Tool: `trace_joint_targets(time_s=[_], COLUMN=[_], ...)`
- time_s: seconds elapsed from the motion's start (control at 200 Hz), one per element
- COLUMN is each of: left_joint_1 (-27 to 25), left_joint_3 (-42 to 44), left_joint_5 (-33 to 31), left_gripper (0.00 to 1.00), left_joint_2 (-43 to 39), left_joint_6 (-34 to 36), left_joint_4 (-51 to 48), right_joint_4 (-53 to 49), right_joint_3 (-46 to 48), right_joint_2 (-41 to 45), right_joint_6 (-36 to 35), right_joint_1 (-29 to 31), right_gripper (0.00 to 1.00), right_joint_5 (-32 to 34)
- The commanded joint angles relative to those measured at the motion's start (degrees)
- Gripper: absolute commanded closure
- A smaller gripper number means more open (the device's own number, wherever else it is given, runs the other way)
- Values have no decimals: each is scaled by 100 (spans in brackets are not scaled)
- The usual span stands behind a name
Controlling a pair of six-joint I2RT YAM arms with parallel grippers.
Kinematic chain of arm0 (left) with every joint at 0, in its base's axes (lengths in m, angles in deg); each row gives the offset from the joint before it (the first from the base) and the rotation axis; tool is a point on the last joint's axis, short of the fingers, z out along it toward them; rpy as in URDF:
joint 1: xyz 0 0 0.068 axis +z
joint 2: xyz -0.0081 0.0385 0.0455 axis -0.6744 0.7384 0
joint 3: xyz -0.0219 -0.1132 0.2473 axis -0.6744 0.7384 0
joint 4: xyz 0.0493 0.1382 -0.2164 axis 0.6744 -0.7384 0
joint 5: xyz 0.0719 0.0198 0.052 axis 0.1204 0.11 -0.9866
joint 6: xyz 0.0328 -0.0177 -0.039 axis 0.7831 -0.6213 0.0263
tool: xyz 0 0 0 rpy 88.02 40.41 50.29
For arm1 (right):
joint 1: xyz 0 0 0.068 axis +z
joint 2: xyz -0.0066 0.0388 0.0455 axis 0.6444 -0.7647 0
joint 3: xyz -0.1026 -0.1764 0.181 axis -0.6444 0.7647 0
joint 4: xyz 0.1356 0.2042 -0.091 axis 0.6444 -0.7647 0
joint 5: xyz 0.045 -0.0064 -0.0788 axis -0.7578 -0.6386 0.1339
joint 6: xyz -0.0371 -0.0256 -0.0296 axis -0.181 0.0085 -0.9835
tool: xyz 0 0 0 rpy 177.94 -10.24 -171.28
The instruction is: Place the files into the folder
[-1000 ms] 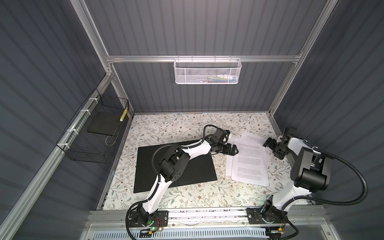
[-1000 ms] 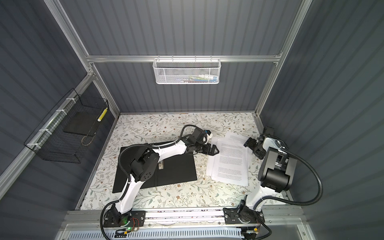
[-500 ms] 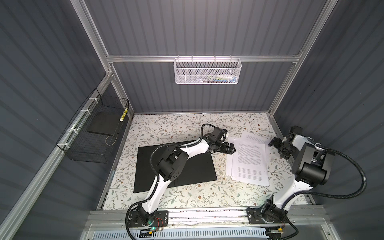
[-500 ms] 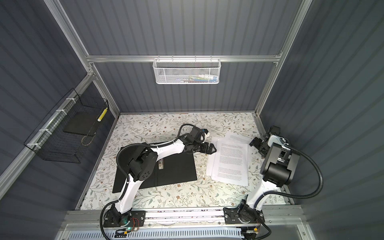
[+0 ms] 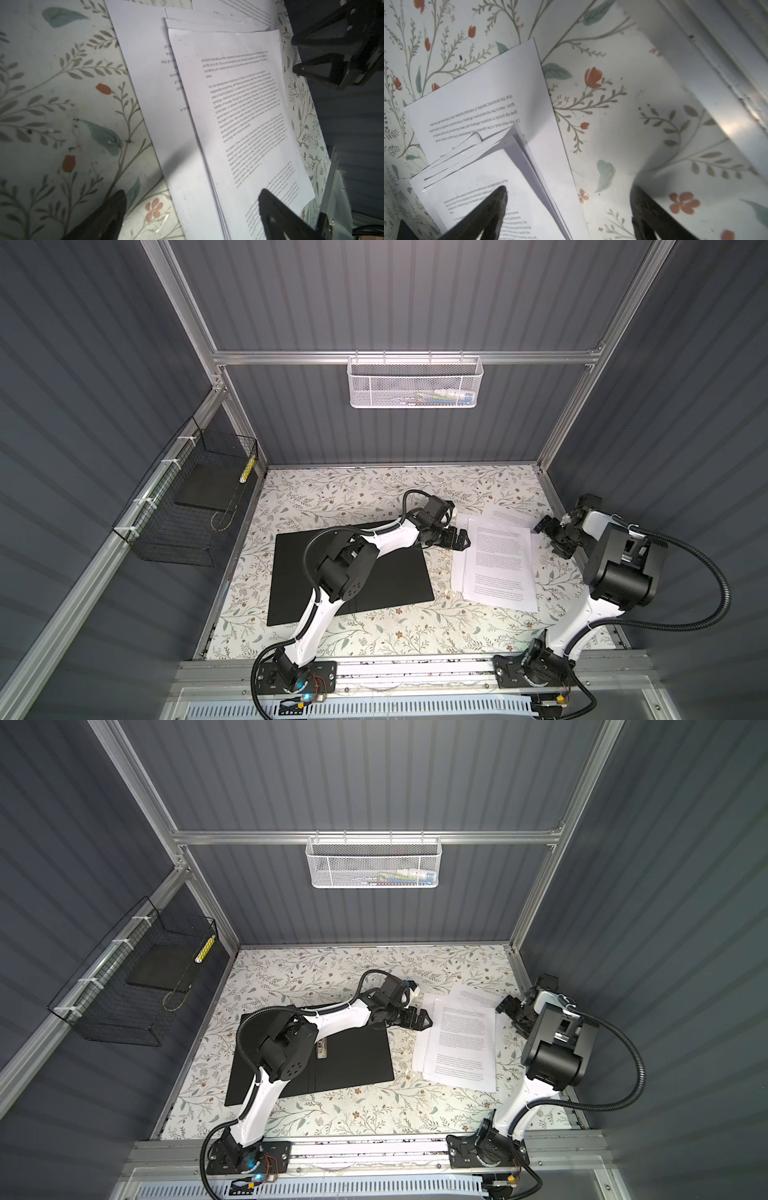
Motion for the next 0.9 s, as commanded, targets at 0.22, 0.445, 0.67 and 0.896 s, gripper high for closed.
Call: trace_joint_targets(time_s=[0.22,0.445,0.67,0.896], left_joint_1=[11,10,12,26], left_joint_3=[-208,-250,-183,-658], left_joint_5=[43,114,142,-229], left_gripper=[1,0,1,1], left_joint_2=[340,496,467,434], left_joint_6=[105,61,69,366], left_joint_4=[-175,-160,-118,-594], right_joint_4=[53,248,597,454], right_joint_3=[454,780,1193,1298], right_joint_2=[365,584,885,1506], right_joint_6=[188,313,456,98], right_joint_1=[160,195,388,404], right_gripper=[9,10,10,8], right_joint_5=[-561,-780,-993,-455])
